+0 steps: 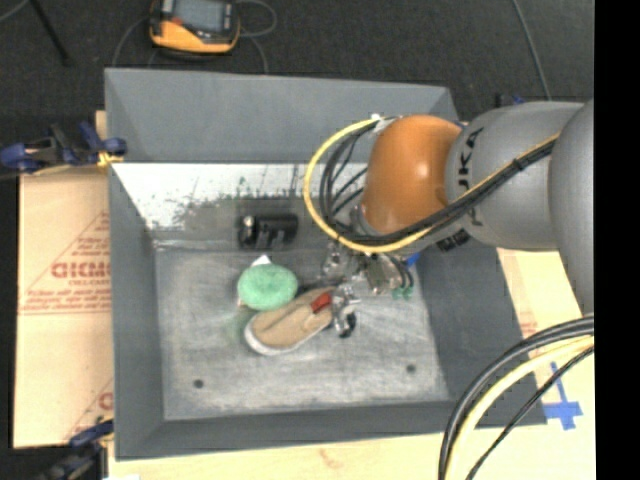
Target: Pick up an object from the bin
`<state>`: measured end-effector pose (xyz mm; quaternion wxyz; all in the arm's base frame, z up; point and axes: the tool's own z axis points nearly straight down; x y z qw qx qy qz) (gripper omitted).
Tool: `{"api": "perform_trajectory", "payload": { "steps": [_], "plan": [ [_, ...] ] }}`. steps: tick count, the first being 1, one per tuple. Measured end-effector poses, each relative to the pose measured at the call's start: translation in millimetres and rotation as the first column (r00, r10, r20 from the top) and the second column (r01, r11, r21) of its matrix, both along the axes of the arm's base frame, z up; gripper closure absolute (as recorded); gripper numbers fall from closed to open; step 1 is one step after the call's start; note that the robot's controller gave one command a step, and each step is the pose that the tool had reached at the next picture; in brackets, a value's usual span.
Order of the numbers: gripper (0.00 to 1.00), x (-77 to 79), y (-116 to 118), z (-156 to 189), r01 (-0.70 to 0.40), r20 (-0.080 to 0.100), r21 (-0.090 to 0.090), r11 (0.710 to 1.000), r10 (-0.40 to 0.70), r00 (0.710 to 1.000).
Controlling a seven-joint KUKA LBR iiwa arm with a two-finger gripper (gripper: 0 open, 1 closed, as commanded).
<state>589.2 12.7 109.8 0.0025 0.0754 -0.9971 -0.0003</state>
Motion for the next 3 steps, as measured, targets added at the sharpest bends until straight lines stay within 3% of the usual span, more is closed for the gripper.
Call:
{"api": "perform_trajectory", "payload": {
  "steps": [1,2,3],
  "plan": [
    [1.0,62.8,-2,-14,0.276,0.008,-0.001,0.961,-0.276,0.961],
    [1.0,62.8,-2,-14,0.275,0.008,-0.001,0.961,-0.275,0.961],
    [1.0,52.0,-5,-22,0.161,0.015,0.0,0.987,-0.161,0.987]
  ]
}}
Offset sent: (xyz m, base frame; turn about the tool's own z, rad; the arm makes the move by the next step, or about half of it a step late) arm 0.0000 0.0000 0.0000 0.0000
